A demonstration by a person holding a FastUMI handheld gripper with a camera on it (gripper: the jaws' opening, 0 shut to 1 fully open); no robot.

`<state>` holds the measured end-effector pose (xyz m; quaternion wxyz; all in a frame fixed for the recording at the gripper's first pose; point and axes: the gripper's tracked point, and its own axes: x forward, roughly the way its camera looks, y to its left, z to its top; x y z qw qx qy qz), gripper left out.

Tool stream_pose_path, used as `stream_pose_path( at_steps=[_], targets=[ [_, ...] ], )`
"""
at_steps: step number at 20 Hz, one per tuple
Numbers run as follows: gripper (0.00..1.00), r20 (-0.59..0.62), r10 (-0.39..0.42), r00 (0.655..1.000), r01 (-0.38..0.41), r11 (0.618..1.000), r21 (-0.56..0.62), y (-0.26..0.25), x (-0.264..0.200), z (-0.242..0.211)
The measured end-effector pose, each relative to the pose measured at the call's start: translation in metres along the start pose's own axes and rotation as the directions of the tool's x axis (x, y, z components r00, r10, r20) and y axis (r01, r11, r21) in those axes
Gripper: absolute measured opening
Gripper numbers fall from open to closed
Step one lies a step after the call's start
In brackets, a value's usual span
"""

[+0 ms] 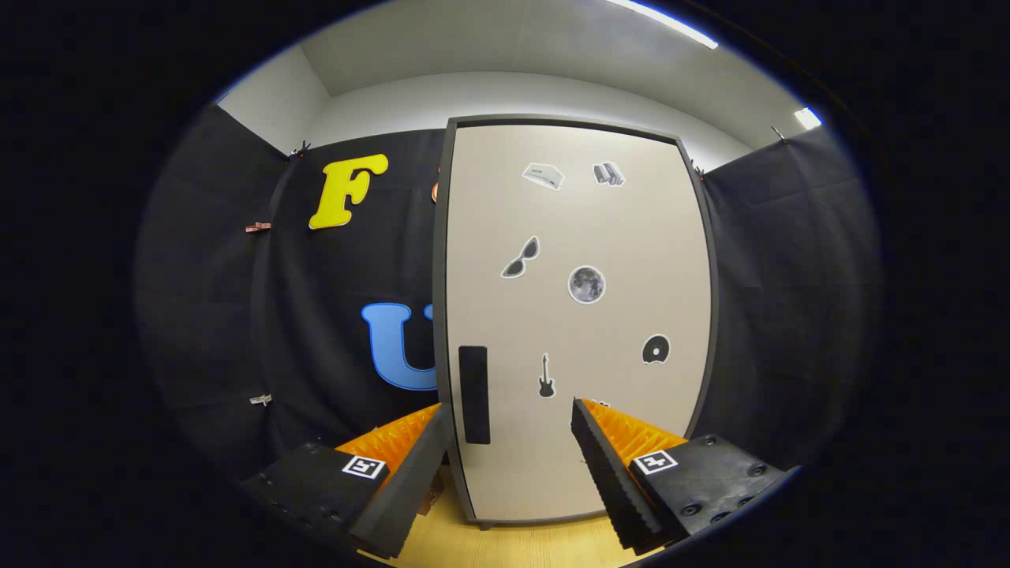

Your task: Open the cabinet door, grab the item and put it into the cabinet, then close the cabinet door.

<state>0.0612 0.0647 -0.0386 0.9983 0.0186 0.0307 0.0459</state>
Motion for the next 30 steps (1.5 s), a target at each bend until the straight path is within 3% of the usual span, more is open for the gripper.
stream_pose_path(
  at_steps=[13, 16, 20, 23, 26, 28, 29, 30],
  targets=[
    [0.96, -0.049, -0.060, 0.997, 0.060, 0.998, -0.019, 0.024, 0.091, -0.051],
    [0.91, -0.052, -0.078, 0.996, 0.077, 0.997, -0.023, 0.026, 0.106, -0.058],
    [0.78, -0.051, -0.104, 0.993, 0.102, 0.994, -0.029, 0.025, 0.116, -0.062],
    [0.76, -0.049, -0.110, 0.993, 0.108, 0.994, -0.029, 0.026, 0.121, -0.064],
    [0.48, -0.057, -0.109, 0.992, 0.108, 0.994, -0.015, 0.028, 0.124, -0.066],
    [0.47, -0.064, -0.099, 0.993, 0.098, 0.995, -0.011, 0.029, 0.126, -0.070],
    [0.36, -0.063, -0.098, 0.993, 0.098, 0.995, -0.009, 0.030, 0.125, -0.069],
    [0.36, -0.064, -0.098, 0.993, 0.097, 0.995, -0.010, 0.028, 0.126, -0.070]
  ],
)
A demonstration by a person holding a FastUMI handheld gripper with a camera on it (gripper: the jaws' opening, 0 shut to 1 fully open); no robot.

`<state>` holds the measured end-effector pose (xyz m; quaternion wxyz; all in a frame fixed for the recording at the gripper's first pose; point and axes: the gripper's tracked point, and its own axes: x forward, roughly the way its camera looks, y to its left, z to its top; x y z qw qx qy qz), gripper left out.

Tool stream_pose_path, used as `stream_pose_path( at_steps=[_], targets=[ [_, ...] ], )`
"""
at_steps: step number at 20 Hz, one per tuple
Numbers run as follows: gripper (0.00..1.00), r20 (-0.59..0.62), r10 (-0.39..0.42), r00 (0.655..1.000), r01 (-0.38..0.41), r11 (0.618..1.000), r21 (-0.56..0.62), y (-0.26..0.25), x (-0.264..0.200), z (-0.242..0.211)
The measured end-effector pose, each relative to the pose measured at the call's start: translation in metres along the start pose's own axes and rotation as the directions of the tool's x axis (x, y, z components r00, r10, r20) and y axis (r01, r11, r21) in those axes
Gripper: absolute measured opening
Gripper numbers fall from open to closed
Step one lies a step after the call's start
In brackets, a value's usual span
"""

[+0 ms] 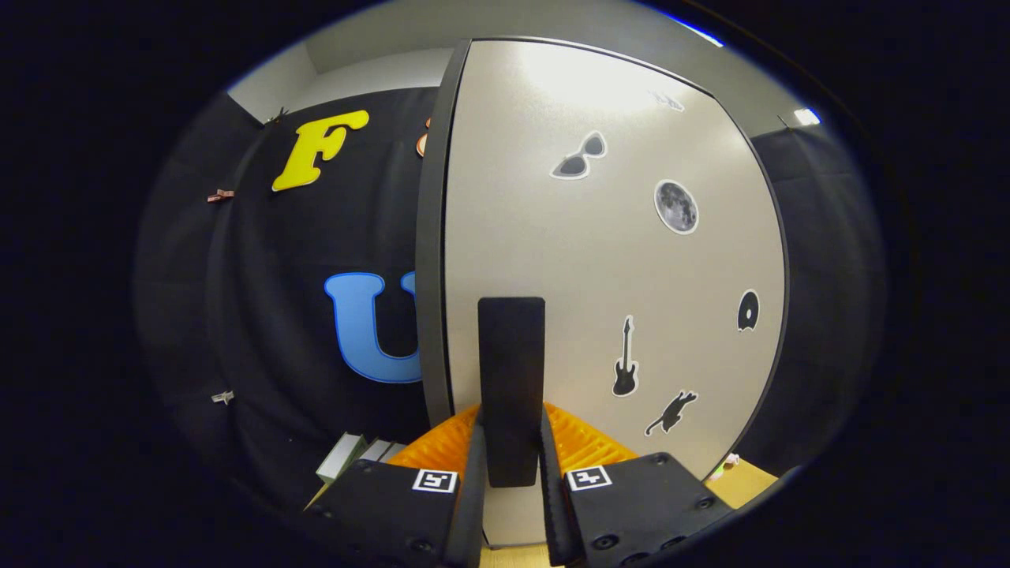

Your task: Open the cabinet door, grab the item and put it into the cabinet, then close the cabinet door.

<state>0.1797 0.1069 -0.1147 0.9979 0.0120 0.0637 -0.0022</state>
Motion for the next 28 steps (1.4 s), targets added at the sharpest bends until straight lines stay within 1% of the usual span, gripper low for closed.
stream_pose_path(
  at_steps=[1, 5, 8, 12, 14, 19, 21, 26, 28],
  targets=[
    [0.27, -0.008, 0.006, 1.000, -0.006, 1.000, -0.002, 0.000, -0.002, 0.001],
    [0.27, -0.016, 0.036, 0.999, -0.037, 0.999, -0.018, -0.001, -0.010, -0.001],
    [0.27, -0.022, 0.066, 0.998, -0.065, 0.998, 0.012, -0.005, -0.023, 0.000],
    [0.27, -0.026, 0.095, 0.995, -0.095, 0.995, 0.019, -0.014, -0.045, 0.001],
    [0.26, -0.027, 0.086, 0.996, -0.086, 0.996, 0.018, -0.021, -0.054, 0.002],
    [0.26, -0.004, -0.007, 1.000, 0.007, 1.000, 0.013, -0.042, -0.067, 0.005],
    [0.26, -0.019, -0.024, 1.000, 0.025, 0.999, 0.031, -0.047, -0.074, 0.003],
    [0.26, -0.036, -0.004, 0.999, 0.006, 0.999, 0.046, -0.056, -0.091, -0.004],
    [0.26, -0.033, 0.025, 0.999, -0.024, 0.998, 0.053, -0.058, -0.094, -0.003]
  ],
)
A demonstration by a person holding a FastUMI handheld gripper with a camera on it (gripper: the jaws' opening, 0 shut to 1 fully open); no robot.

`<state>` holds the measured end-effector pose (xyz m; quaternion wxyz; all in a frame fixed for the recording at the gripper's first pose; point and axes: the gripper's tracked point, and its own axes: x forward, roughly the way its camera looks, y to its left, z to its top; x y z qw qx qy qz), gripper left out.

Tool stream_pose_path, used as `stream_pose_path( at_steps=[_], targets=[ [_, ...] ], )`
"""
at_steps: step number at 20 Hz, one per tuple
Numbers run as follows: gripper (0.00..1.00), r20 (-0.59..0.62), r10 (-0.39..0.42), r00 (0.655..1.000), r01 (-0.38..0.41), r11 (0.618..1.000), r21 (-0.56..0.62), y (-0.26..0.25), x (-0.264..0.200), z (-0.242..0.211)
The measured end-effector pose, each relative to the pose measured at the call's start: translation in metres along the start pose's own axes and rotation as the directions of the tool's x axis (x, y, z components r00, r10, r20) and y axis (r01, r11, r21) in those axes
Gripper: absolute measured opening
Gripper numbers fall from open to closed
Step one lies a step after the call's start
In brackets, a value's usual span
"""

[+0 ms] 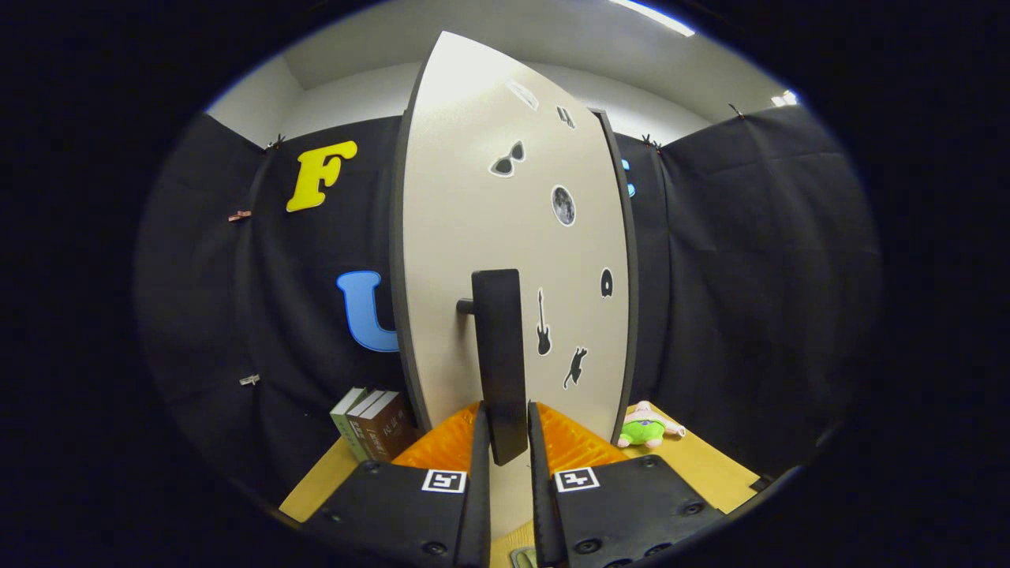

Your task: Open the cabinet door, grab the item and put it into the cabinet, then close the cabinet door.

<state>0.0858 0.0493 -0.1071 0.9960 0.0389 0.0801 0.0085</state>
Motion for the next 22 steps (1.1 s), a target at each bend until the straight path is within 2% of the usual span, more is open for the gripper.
stream_pose_path(
  at_steps=[1, 2, 5, 12, 17, 18, 22],
  targets=[
    [0.26, -0.002, 0.025, 1.000, -0.025, 1.000, -0.007, -0.001, -0.005, 0.003],
    [0.21, -0.008, 0.051, 0.999, -0.052, 0.998, -0.019, -0.002, -0.003, 0.000],
    [0.21, -0.021, 0.109, 0.994, -0.110, 0.993, -0.048, -0.012, -0.011, 0.001],
    [0.20, -0.008, 0.163, 0.987, -0.163, 0.986, -0.032, -0.045, -0.022, 0.006],
    [0.20, 0.016, 0.102, 0.995, -0.102, 0.995, -0.011, -0.079, -0.018, 0.015],
    [0.20, 0.010, 0.111, 0.994, -0.111, 0.994, 0.007, -0.079, -0.020, 0.014],
    [0.19, 0.039, 0.048, 0.998, -0.049, 0.999, 0.004, -0.103, -0.020, 0.019]
  ],
)
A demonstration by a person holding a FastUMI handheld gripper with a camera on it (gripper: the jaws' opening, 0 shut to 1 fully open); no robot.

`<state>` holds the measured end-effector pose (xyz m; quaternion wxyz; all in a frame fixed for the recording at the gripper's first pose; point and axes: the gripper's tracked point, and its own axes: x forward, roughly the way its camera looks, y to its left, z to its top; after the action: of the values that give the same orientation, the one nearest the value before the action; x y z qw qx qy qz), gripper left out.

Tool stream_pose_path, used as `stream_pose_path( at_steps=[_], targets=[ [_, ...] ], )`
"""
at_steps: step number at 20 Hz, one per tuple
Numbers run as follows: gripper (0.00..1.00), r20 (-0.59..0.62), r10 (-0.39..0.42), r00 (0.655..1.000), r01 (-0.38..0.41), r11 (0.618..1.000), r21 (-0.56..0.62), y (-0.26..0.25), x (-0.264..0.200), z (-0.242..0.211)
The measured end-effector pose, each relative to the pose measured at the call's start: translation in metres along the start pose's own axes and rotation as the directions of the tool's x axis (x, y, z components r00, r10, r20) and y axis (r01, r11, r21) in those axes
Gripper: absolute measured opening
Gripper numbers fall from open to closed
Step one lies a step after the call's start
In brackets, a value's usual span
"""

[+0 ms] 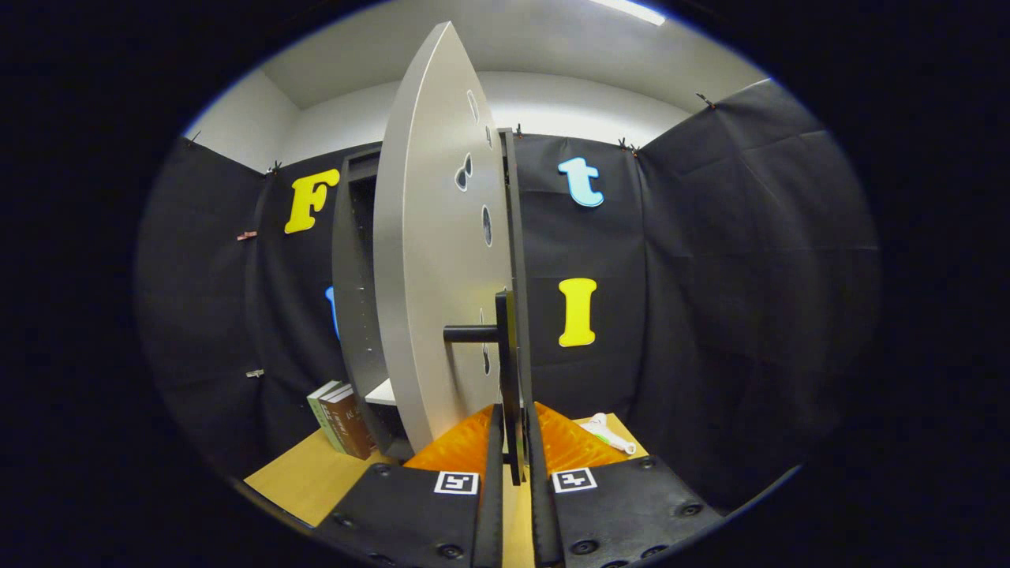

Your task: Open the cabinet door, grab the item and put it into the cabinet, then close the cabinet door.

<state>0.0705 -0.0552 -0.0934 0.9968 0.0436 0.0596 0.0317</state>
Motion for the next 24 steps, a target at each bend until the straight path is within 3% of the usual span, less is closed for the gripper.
stream_pose_path(
  at_steps=[7, 11, 18, 24],
  targets=[
    [0.19, 0.005, -0.052, 0.999, 0.052, 0.998, 0.019, -0.018, 0.001, 0.005],
    [0.19, 0.083, -0.054, 0.995, 0.055, 0.998, -0.009, -0.024, -0.005, 0.022],
    [0.19, 0.192, 0.039, 0.981, -0.031, 0.999, -0.040, 0.006, -0.018, 0.055],
    [0.19, 0.192, 0.153, 0.969, -0.141, 0.987, -0.074, 0.059, -0.016, 0.050]
  ],
)
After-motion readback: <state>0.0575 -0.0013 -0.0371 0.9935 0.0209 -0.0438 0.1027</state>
